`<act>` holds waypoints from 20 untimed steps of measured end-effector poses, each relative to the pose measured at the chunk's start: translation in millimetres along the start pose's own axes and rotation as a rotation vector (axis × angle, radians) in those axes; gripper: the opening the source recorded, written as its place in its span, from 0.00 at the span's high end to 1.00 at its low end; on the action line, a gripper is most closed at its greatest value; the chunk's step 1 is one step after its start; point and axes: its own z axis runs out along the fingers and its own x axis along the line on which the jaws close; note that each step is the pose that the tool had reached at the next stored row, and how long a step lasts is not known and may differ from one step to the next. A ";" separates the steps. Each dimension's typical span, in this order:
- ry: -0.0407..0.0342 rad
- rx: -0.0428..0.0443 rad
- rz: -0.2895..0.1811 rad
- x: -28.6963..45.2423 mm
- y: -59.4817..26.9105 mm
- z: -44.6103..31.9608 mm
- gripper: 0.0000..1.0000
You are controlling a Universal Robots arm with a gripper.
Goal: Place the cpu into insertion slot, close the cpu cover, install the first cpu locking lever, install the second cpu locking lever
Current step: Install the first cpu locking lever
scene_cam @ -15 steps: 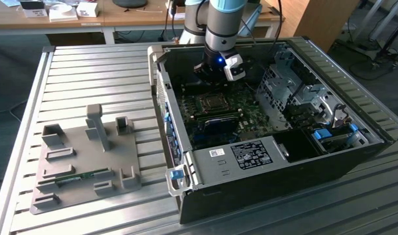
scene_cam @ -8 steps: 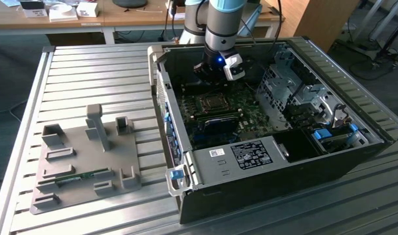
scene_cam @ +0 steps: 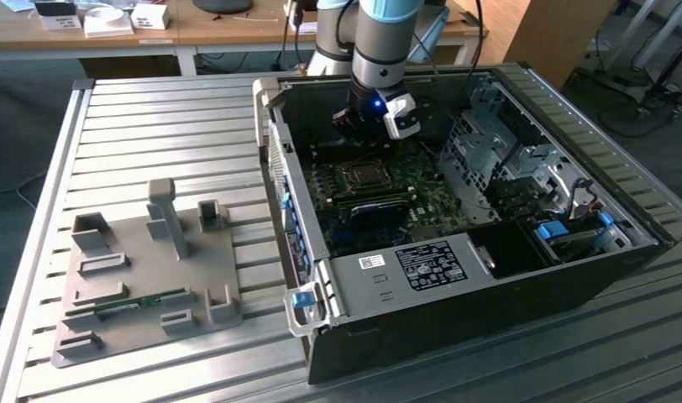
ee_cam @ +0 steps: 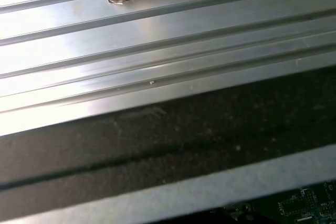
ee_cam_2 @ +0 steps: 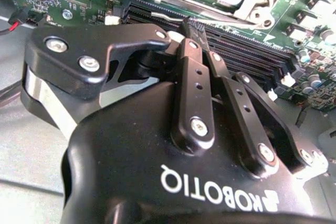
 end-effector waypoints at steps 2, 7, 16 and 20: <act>-0.0006 0.0021 0.000 -0.5 -0.1 1.0 0.89; -0.0039 0.0165 -0.001 -0.7 -0.4 3.4 0.89; -0.0085 0.0379 -0.003 -0.5 -0.8 5.8 0.89; -0.0104 0.0469 -0.004 -0.6 -1.0 6.4 0.89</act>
